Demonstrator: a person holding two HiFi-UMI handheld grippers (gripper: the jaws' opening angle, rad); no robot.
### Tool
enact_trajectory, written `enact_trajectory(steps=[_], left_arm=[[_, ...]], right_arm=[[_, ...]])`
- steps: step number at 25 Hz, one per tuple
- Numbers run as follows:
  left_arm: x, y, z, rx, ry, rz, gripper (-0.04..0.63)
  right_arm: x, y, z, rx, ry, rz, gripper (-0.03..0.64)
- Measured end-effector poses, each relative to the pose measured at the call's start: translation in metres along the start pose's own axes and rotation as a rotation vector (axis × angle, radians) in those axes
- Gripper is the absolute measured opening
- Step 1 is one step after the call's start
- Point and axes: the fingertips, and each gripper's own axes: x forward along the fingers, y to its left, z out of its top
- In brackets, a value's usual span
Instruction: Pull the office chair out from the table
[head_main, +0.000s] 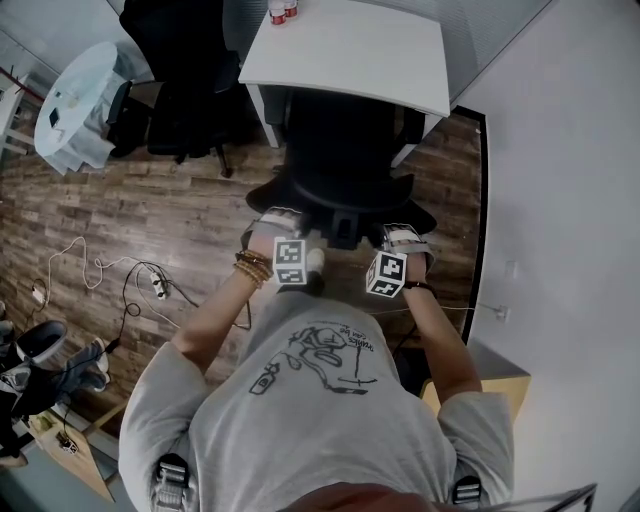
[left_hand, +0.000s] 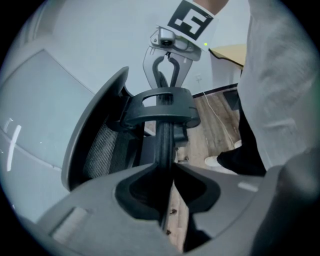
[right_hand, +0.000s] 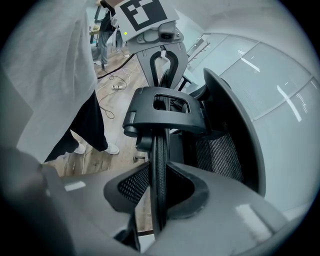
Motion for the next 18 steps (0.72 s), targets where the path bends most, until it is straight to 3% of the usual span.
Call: enact_trajectory(steps=[18], left_arm=[[-0.023, -0.041, 0.0, -0.004, 0.017, -0.007, 0.094]], right_arm=[[-0.023, 0.044, 0.016, 0.022, -0.03, 0.027, 0.098]])
